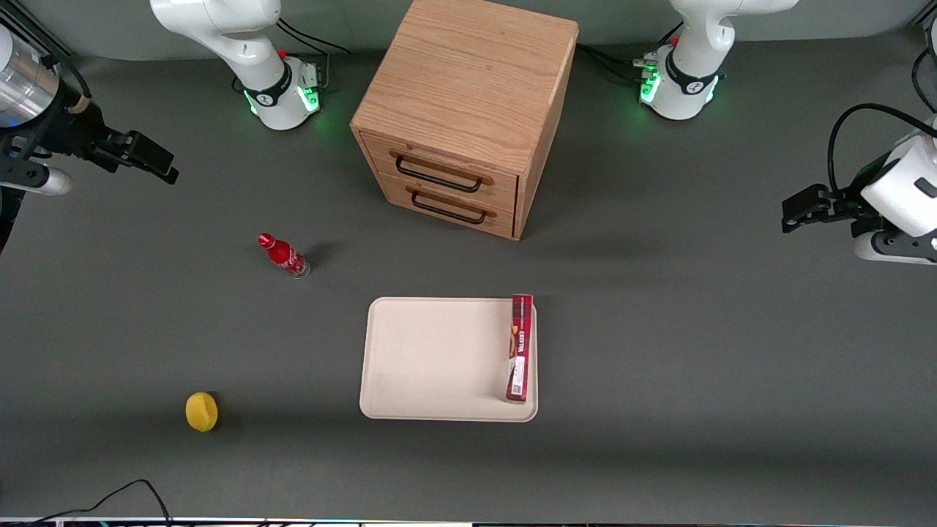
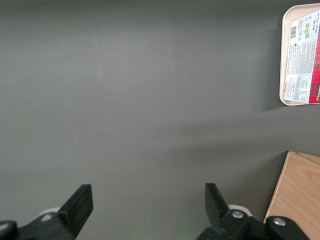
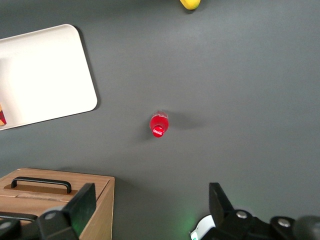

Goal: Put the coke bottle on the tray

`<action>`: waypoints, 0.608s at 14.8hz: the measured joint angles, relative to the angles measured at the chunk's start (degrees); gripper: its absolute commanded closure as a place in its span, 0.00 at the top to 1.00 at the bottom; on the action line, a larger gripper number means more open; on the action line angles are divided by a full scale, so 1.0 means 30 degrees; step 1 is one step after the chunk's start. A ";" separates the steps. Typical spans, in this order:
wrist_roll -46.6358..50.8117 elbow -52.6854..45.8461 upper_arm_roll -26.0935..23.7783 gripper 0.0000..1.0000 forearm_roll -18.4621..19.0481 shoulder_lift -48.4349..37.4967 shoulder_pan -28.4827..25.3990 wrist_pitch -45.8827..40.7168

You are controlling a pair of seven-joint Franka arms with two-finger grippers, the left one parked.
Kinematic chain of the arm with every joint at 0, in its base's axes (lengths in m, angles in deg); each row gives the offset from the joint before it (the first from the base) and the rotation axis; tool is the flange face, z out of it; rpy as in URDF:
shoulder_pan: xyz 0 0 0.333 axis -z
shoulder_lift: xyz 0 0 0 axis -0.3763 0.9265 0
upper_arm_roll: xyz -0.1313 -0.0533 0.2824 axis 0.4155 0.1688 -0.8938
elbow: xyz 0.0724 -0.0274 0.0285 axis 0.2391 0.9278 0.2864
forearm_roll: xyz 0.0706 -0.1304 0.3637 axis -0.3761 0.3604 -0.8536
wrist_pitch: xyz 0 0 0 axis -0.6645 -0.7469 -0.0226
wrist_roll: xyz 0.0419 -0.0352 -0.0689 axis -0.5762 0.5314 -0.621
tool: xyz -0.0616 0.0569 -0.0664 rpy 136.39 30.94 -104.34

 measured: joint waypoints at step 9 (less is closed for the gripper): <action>0.0374 0.1436 -0.0093 1.00 -0.0084 0.0504 -0.0095 0.0247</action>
